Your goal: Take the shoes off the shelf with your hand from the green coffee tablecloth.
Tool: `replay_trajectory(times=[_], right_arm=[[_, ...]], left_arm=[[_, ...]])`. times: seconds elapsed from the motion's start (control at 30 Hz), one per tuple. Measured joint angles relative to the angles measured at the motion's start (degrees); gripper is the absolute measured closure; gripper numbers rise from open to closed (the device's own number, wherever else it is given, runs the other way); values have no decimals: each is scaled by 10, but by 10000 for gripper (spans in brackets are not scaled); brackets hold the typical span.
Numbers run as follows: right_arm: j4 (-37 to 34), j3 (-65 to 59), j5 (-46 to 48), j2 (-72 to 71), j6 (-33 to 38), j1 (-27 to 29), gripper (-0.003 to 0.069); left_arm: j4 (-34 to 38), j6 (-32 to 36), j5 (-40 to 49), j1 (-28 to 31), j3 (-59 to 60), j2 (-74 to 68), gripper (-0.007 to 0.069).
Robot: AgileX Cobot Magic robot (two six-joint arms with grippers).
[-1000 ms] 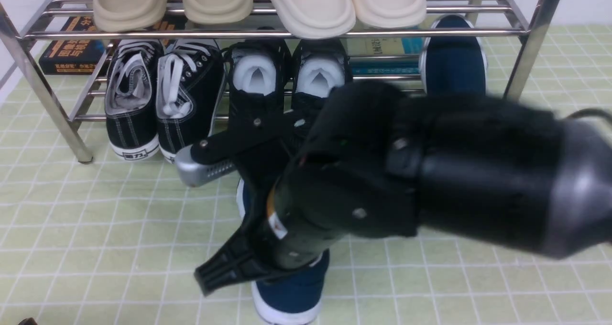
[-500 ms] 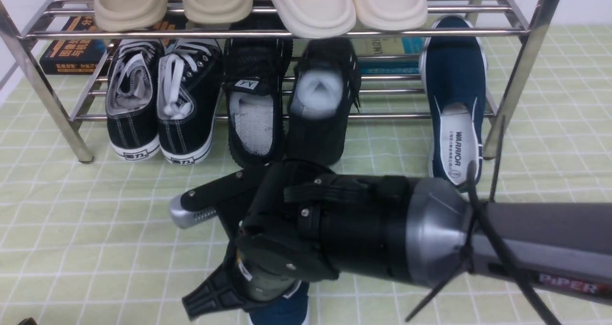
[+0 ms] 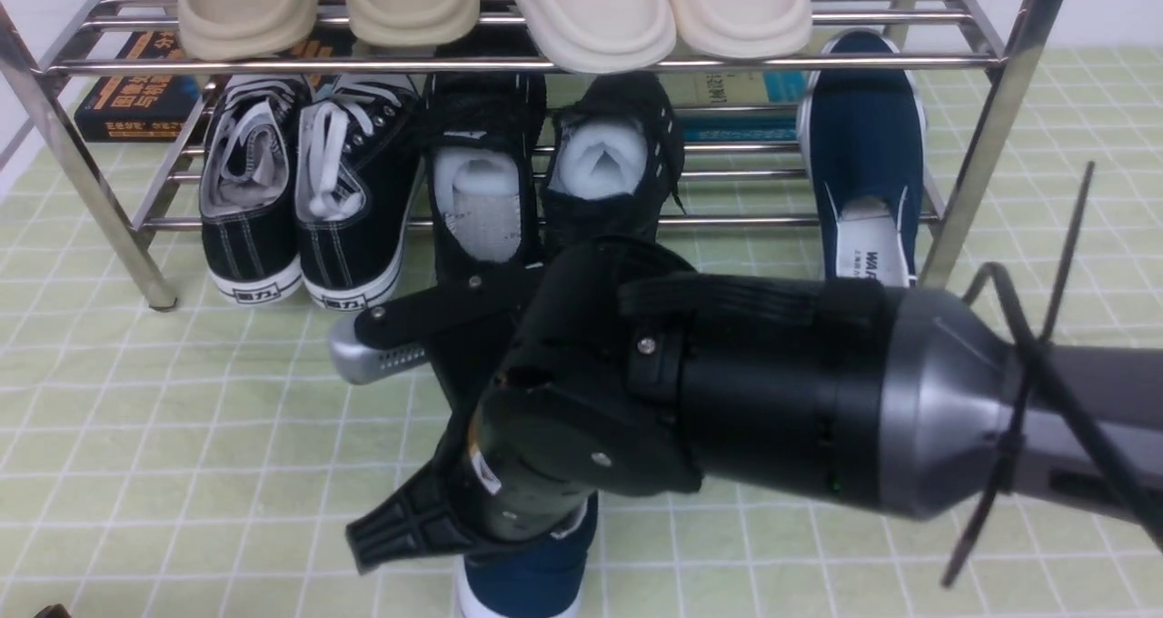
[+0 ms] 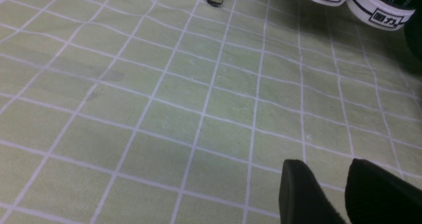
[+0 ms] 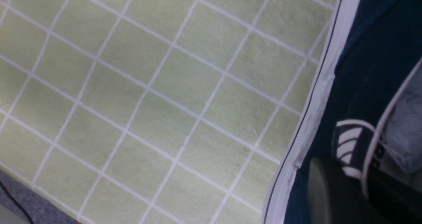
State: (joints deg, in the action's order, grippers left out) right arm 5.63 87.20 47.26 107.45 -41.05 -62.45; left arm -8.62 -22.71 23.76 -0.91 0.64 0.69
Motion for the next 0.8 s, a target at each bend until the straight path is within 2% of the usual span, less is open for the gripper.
replay_trajectory(times=[0.43, 0.53, 0.67, 0.77, 0.8], right_arm=[[-21, 0, 18, 9, 0, 1, 562], [-44, 0, 15, 20, 0, 1, 513], [-81, 2, 8, 22, 9, 1, 380], [-98, 22, 40, 22, 40, 3, 280], [-98, 24, 49, 21, 46, 3, 274]], left_arm=[[0, 0, 0, 0, 0, 0, 383], [0, 0, 0, 0, 0, 0, 383], [0, 0, 0, 0, 0, 0, 383], [0, 0, 0, 0, 0, 0, 383], [0, 0, 0, 0, 0, 0, 383]])
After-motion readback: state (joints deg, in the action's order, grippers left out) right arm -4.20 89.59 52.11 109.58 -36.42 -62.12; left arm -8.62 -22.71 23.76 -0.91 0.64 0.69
